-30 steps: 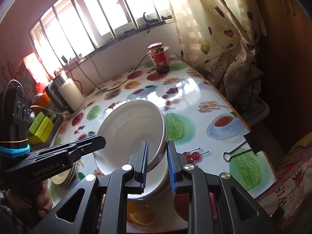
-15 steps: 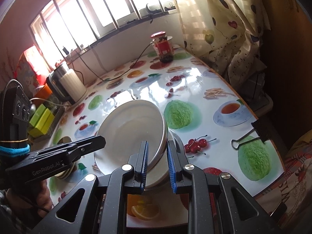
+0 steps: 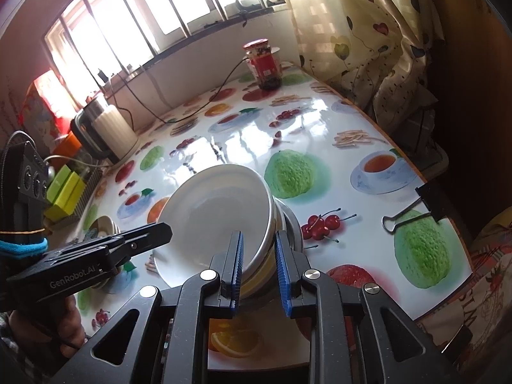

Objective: Organize plates and bowls
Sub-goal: 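Lower the blue-rimmed bowl onto the bowls in the steel bowl, then open both tools and release the bowl on the stack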

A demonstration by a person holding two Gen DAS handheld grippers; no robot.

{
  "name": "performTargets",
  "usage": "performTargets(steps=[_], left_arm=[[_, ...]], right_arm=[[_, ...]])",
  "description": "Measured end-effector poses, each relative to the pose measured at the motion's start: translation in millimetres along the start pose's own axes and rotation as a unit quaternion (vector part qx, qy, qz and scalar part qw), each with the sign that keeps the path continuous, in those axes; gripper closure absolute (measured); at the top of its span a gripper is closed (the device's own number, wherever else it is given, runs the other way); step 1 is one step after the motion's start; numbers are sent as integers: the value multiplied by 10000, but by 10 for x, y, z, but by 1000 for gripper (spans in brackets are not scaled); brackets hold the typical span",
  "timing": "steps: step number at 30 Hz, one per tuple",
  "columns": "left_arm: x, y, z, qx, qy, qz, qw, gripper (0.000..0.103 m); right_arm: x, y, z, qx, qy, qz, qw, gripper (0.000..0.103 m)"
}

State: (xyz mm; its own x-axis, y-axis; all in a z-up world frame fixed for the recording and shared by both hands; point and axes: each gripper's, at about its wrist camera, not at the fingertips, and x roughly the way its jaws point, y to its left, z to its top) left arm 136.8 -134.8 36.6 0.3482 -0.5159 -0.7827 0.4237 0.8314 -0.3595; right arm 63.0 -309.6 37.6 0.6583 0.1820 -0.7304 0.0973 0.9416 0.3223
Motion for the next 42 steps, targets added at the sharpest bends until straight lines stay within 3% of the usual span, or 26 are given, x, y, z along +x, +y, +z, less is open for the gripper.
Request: performTargets(steps=[17,21,29,42], left_arm=[[28,27,-3,-87,12,-65,9999,89],[19,19,-5,-60,-27,-55,10000,88],[-28,43,-59,-27,-123,59,9999,80],[-234,5,-190,266,-518,590,9966,77]], right_arm=[[30,-1,-17,6,32,-33,10000,82],[46,-4,-15,8,27,-35,10000,77],[6,-21,-33,1,-121,-155,9998,59],[-122,9,-124,-92,-345,-206,9991,58]])
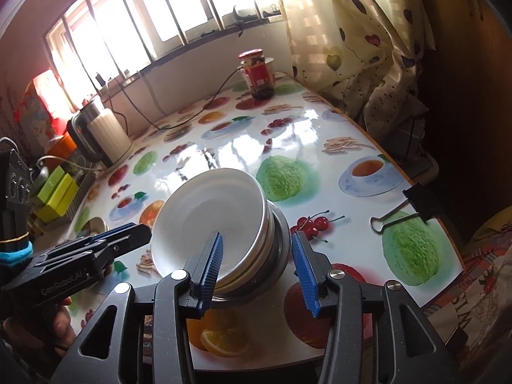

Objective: Organize plates and bowls
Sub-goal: 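Open both tools and release the bowl on the stack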

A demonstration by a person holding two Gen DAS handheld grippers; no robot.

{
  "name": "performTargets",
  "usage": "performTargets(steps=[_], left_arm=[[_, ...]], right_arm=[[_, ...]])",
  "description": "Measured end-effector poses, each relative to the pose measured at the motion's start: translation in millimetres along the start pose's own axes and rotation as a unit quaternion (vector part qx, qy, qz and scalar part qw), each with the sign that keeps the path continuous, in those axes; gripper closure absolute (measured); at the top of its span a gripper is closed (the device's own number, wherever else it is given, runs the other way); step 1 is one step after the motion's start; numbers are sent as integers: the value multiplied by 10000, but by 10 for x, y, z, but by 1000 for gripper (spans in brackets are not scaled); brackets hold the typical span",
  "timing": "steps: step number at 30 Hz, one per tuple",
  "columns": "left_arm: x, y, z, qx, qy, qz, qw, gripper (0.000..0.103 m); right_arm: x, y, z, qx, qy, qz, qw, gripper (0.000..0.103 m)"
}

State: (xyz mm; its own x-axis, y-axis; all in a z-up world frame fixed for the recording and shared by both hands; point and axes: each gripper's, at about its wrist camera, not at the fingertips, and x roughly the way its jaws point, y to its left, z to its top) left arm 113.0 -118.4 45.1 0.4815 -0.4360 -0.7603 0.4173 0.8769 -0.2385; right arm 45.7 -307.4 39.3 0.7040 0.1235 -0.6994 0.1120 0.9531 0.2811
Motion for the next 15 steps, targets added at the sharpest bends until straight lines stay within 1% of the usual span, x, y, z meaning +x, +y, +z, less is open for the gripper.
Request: performTargets(steps=[2,5,10,15], left_arm=[[-40,9,-34,37,-66,119,9999,77],[-104,9,-96,168,-223,405,9988,77],[-165,37,-180,282,-365,750,9961,77],[-237,69,-249,336,-529,930,9937,77]], right_arm=[[-29,11,-13,-23,-38,-7,10000,58],[-72,30,-42,-71,-102,-7,9999,57],[-113,40,-111,-120,-180,-45,9998,53],[-141,59,-196,-218,-210,-174,9994,52]])
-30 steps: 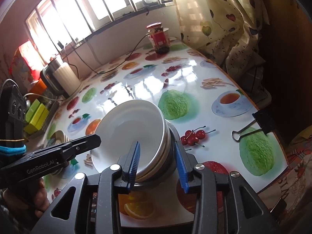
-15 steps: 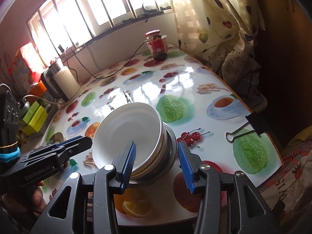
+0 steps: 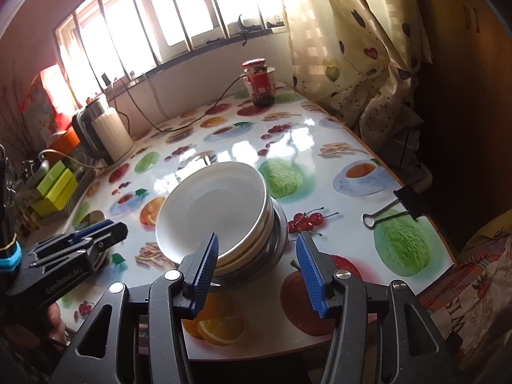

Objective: Organize plates and bowls
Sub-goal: 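Open both tools and release the bowl on the stack, then withdraw both open tools away from the bowl stack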

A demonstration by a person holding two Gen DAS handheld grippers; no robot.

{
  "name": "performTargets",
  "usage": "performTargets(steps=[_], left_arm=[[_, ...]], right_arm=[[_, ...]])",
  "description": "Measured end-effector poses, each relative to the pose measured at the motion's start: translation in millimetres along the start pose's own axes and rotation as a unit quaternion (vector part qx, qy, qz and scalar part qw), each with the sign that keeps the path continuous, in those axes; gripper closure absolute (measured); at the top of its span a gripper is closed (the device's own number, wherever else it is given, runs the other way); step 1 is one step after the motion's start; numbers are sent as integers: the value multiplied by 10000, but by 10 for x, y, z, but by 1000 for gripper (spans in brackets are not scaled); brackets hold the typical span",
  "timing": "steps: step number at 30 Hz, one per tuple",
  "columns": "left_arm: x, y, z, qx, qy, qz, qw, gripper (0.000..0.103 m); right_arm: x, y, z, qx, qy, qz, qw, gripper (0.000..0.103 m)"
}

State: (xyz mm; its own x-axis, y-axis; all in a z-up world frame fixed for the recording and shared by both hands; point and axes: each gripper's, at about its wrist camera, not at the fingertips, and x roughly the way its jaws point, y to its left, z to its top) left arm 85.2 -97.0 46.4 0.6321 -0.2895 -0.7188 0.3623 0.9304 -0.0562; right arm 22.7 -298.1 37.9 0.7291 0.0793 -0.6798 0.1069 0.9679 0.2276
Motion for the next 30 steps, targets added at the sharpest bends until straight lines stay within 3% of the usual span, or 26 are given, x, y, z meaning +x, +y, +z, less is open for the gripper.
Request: performTargets(steps=[9,30], left_arm=[[-73,17,-129,-16,-120,113,9999,77],[-75,63,-516,-9,5,388,9992,77]], right_arm=[[-68,36,-156,-241,-196,-245,9992,51],[71,369,-533,-660,2,139,9977,47]])
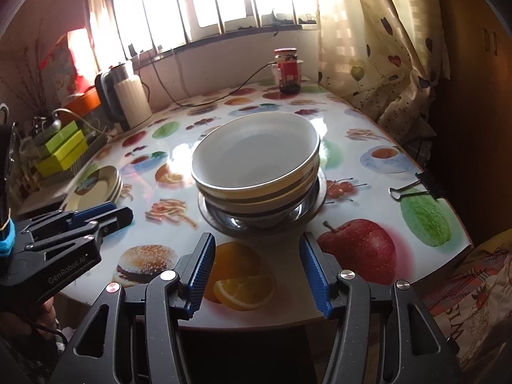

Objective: Organize plates and bowls
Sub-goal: 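Withdraw both open tools away from the bowl stack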

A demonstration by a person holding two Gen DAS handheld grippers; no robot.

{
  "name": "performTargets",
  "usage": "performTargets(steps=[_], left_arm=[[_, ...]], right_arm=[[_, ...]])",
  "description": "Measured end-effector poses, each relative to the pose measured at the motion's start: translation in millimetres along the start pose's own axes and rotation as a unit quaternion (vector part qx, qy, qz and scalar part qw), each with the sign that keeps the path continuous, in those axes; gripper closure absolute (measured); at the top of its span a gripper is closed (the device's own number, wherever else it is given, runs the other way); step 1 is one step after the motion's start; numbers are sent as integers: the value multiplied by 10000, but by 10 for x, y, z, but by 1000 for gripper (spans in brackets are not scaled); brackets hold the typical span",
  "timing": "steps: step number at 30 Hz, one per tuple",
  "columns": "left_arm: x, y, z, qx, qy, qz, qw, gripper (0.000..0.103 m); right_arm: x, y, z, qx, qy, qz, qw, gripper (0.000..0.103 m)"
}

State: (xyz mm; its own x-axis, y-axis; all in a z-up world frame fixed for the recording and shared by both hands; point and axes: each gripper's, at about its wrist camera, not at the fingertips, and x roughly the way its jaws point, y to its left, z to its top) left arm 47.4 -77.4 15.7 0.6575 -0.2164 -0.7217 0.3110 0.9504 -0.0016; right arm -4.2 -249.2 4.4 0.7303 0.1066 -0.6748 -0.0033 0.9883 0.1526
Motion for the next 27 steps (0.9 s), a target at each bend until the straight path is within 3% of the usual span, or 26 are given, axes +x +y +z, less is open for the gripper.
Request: performTargets(steps=[8,27], left_arm=[[-4,-48,-31,31,1,23,10000,77],[108,-61,-122,-21,285,102,9995,77]], right_arm=[[22,61,-34,-79,18,24,10000,41],[167,134,-106,-115,198,98,9997,40]])
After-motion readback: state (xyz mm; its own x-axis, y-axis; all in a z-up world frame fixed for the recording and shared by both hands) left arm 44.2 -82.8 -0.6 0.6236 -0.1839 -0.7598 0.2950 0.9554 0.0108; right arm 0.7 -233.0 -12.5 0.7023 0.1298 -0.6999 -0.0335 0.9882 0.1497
